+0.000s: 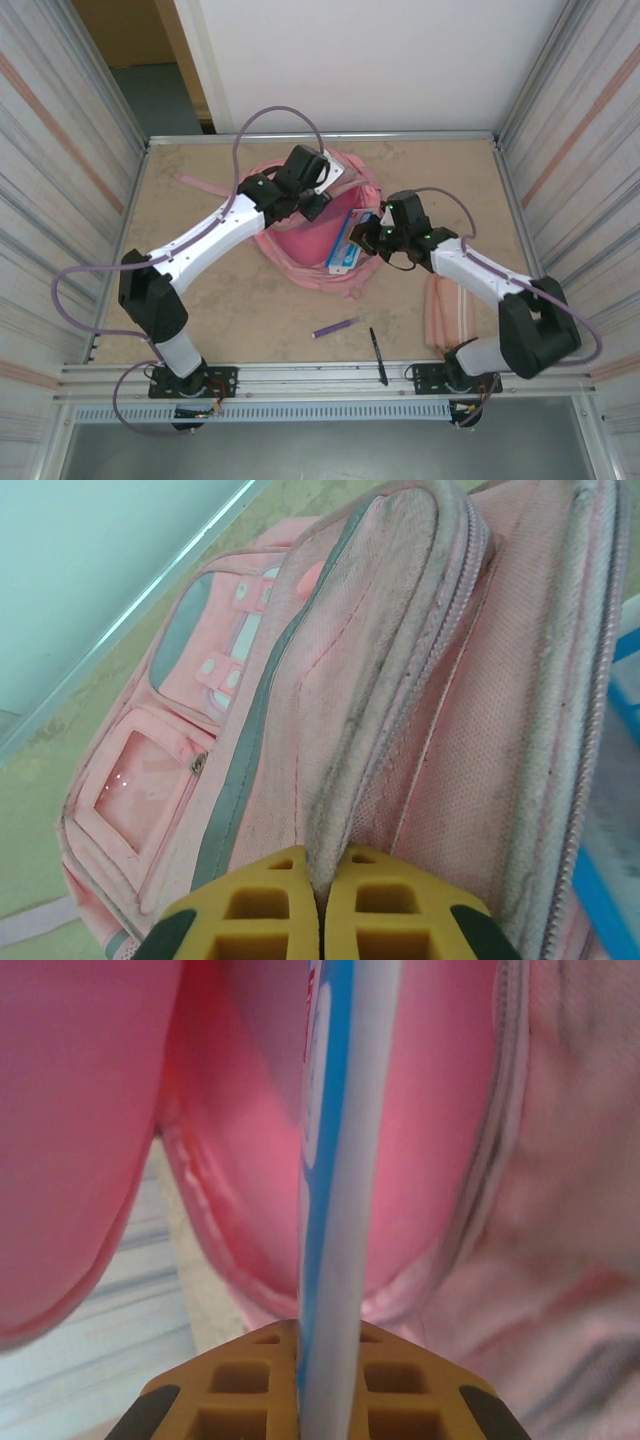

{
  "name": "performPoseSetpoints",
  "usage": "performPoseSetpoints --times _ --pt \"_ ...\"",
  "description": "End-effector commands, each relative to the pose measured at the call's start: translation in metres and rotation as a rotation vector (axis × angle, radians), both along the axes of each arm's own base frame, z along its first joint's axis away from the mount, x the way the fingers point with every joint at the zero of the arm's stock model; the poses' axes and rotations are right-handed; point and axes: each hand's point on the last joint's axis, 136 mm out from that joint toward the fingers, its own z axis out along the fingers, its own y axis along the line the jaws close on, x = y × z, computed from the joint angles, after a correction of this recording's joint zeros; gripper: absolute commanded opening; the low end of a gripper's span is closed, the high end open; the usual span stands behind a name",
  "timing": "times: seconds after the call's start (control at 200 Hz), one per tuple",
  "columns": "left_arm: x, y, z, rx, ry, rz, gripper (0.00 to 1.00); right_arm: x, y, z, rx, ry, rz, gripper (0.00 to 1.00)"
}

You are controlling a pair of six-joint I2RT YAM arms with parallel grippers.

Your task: Pack the student bag

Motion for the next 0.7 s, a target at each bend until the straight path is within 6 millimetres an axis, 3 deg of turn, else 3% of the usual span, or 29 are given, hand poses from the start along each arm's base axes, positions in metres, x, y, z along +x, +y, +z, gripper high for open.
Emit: performPoseSetpoints --times 0.0,0.225,0.346,0.456,0.586,0.697 --pt "0.009 -0.012 0.051 -0.201 -0.052 -0.019 0.0 0.036 0.026 0.027 0.091 -0.093 -0.04 0.0" --pt "0.006 -0.018 0.058 -0.294 -0.001 -0.057 0.0 0.082 0.047 0.008 0.081 -0.136 -0.14 0.0" --pt "0.003 -0.02 0.066 -0.314 0.0 -0.076 0.0 0.101 0.071 -0.009 0.098 -0.118 -0.089 0.05" --pt "0.002 -0.017 0.072 -0.349 0.012 -0.097 0.0 0.109 0.086 -0.029 0.076 -0.099 0.001 0.18" --pt "0.002 -0.009 0.068 -0.402 0.063 -0.093 0.0 0.111 0.073 -0.046 -0.003 -0.088 0.037 0.3" --pt "0.004 -0.004 0.062 -0.406 0.073 -0.081 0.0 0.107 0.059 -0.045 -0.089 -0.118 0.096 0.38"
